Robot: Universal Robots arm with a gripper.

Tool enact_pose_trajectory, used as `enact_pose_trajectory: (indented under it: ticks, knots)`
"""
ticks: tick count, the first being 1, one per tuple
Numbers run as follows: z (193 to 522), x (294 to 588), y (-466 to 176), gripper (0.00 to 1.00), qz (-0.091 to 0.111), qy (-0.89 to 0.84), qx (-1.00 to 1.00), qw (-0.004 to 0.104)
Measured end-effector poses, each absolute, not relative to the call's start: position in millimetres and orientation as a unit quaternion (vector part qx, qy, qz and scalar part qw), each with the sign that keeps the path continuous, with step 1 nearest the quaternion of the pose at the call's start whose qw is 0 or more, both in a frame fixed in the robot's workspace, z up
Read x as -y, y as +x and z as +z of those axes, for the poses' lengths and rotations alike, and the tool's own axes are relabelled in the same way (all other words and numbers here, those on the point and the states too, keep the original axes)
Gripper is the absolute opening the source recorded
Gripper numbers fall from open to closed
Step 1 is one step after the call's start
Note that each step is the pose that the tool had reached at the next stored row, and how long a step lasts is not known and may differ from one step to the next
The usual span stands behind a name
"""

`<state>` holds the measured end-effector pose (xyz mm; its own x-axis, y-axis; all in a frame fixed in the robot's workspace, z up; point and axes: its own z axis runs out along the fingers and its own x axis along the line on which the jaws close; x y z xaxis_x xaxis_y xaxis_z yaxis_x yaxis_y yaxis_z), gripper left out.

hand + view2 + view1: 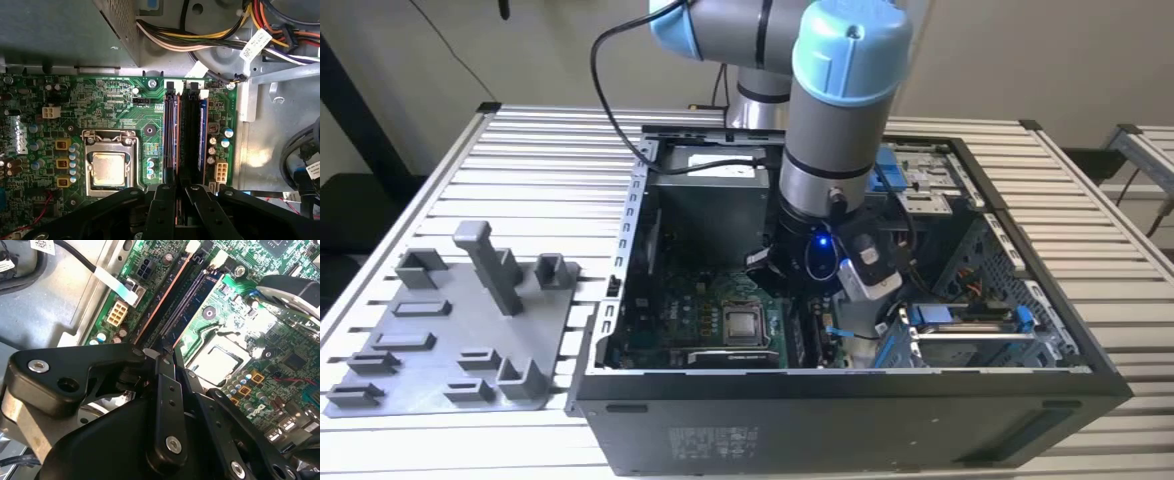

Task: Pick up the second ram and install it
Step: 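Insert the second ram into the second slot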

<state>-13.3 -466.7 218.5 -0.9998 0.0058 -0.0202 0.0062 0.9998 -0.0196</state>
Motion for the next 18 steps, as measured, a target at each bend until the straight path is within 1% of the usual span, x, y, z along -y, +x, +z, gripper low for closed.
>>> enact_pose_trajectory:
  ticks: [18]
  knots:
    - [218.4, 467.2, -13.3, 0.14, -0.010, 0.010, -1.000, 0.010]
